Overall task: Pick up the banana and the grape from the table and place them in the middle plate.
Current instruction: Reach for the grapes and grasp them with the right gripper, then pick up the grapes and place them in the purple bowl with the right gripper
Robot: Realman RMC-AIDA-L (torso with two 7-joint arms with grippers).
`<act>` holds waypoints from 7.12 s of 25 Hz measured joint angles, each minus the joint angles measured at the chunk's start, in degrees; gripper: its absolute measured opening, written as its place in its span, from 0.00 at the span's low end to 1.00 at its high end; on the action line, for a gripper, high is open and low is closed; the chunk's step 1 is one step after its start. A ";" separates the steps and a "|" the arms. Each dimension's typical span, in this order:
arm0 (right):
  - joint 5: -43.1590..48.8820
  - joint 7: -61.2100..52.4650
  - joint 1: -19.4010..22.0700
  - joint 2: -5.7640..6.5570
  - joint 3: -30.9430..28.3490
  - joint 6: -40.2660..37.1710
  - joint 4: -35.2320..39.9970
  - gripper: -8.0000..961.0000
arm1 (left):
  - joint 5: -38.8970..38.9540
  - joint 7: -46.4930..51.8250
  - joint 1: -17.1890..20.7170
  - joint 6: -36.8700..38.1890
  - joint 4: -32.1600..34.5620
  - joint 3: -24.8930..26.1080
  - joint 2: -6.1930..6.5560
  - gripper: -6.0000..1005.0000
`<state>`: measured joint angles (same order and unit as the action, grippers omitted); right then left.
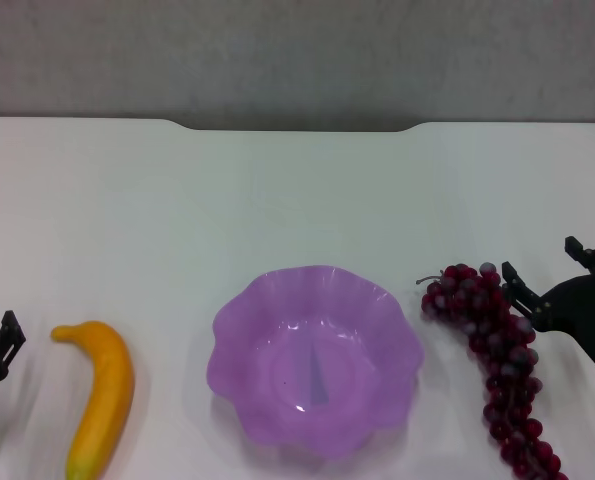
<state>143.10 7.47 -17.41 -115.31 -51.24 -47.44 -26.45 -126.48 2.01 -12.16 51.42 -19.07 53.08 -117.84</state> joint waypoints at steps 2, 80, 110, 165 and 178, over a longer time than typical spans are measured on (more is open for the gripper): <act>0.05 0.00 0.00 0.00 0.00 0.01 0.00 0.91 | 0.00 0.01 0.01 0.00 0.00 0.00 -0.01 0.89; -0.07 7.48 -2.86 0.44 -29.79 83.67 -31.03 0.78 | 0.09 0.01 0.13 -0.35 0.00 0.06 0.07 0.89; 0.13 7.93 -0.49 0.35 -27.04 70.91 -26.54 0.47 | 0.09 0.01 0.47 -0.36 0.06 0.44 0.16 0.89; -3.44 19.35 2.74 0.20 2.29 36.24 -39.44 0.45 | 0.35 0.00 -0.26 -0.45 0.00 -0.09 0.07 0.89; -3.32 9.81 -0.74 0.13 5.79 35.63 -29.48 0.43 | 0.32 0.01 -0.22 -0.44 0.01 -0.09 -0.01 0.89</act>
<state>139.78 17.27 -18.15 -115.18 -45.45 -11.81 -55.93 -126.15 2.02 -12.38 50.98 -19.07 52.99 -117.86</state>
